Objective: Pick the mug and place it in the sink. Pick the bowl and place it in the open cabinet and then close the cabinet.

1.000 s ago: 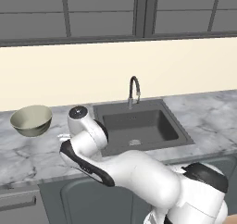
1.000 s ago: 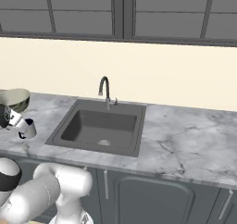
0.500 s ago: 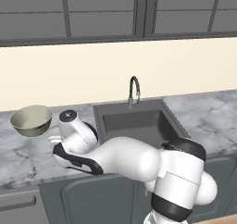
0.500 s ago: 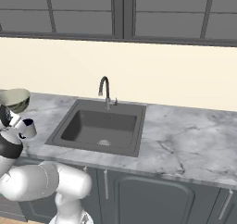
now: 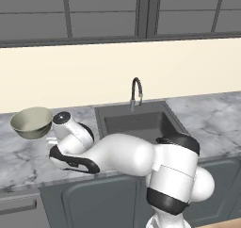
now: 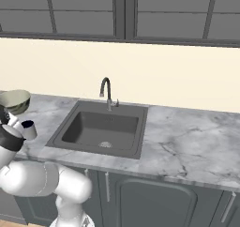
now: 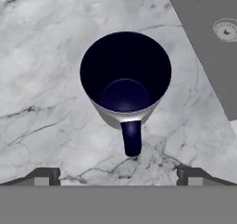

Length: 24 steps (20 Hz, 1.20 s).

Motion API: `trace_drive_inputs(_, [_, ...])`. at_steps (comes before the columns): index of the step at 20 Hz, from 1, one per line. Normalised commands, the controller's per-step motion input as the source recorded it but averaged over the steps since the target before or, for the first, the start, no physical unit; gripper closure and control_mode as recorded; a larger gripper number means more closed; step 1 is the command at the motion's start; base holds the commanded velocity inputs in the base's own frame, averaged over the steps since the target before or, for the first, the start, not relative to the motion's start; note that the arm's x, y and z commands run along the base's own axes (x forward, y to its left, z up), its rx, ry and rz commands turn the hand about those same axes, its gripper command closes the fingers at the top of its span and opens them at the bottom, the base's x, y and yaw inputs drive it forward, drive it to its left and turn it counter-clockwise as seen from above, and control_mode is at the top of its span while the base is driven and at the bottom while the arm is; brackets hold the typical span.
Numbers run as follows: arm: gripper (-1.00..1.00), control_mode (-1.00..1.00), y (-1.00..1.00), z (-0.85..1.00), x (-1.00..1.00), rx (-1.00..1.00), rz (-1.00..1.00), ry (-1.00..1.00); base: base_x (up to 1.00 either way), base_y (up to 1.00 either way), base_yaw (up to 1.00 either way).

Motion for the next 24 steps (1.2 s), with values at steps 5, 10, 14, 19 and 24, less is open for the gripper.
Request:
trace_drive_inputs(5, [-1.00, -1.00, 0.00, -0.21, 0.17, 0.00, 0.00, 0.00, 0.00, 0.00, 0.00])
trace_drive_inputs(10, [-1.00, -1.00, 0.00, -0.14, 0.19, 0.00, 0.00, 0.01, 0.00, 0.00, 0.00])
trace_drive_inputs(14, [-1.00, -1.00, 0.00, 0.00, 0.08, 0.00, 0.01, 0.01, 0.00, 0.00, 0.00])
trace_drive_inputs(19, [-1.00, -1.00, 0.00, -0.10, 0.01, 0.00, 0.02, 0.00, 0.00, 0.00, 0.00])
trace_drive_inputs(24, [-1.00, -1.00, 0.00, -0.35, 0.00, 0.00, 0.01, 0.00, 0.00, 0.00, 0.00])
